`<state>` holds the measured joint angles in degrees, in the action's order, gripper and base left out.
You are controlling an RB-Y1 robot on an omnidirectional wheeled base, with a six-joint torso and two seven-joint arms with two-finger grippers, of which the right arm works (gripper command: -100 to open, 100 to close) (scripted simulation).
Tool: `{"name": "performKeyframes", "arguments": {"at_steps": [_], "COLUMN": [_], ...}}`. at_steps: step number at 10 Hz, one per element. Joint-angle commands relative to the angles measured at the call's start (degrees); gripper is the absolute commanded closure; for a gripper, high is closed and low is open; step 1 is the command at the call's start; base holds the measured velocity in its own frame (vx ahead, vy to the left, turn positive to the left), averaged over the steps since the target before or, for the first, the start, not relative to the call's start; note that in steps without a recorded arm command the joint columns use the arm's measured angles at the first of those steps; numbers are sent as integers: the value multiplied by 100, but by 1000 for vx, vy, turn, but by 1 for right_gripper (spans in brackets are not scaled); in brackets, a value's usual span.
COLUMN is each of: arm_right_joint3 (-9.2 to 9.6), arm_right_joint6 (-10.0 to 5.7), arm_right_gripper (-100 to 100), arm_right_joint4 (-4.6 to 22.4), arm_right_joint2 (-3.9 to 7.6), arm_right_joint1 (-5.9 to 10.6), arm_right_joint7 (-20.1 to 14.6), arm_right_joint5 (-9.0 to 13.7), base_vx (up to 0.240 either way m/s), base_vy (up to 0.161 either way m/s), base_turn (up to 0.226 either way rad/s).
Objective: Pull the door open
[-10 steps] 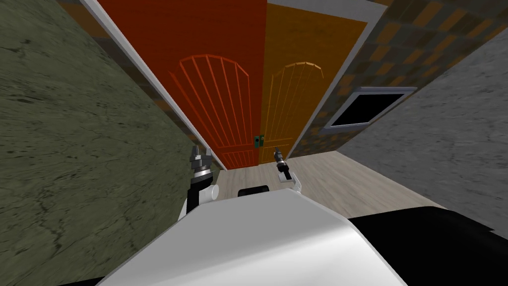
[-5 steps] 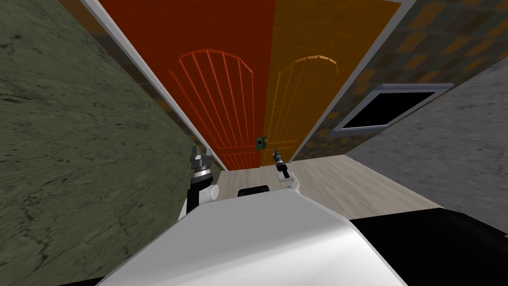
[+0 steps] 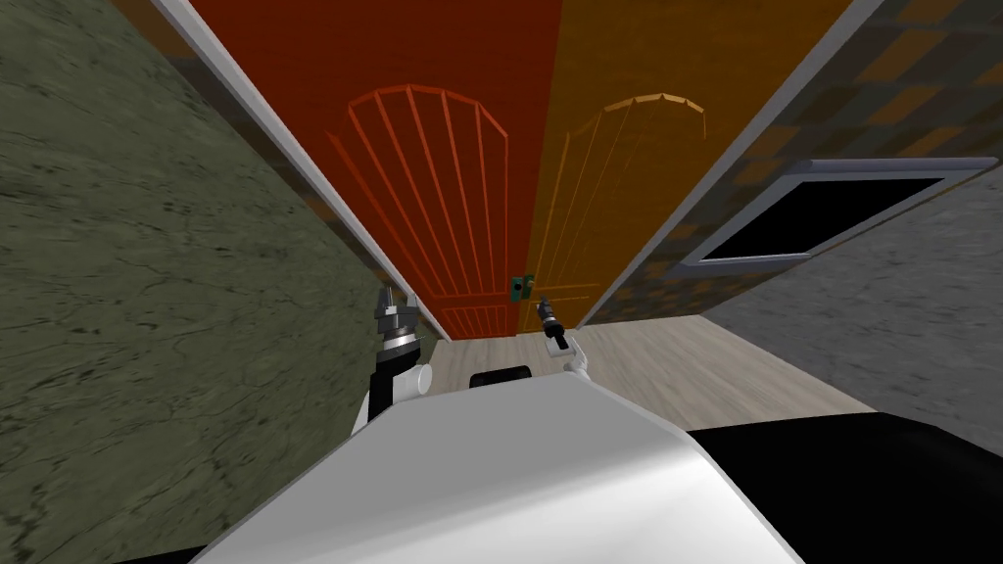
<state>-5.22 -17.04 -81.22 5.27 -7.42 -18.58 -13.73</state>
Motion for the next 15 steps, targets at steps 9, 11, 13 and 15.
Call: {"name": "performKeyframes", "arguments": {"at_steps": [9,11,13,15], "arm_right_joint3": [-890,-1065,-1094,-1007], "arm_right_joint6": [-63,-113,-154,-214], "arm_right_gripper": [-100,-100,-100,-100], "arm_right_joint4": [523,664,723,745], "arm_right_joint2": [655,805,848,817], "arm_right_joint1": [-282,-270,-217,-89], "arm_right_joint7": [-156,-212,-242,-271], "arm_right_joint5": [274,354,388,403], "base_vx": [-6,102,180,202], "base_vy": [-7,-11,-38,-15], "base_turn": [-19,64,107,127]}}
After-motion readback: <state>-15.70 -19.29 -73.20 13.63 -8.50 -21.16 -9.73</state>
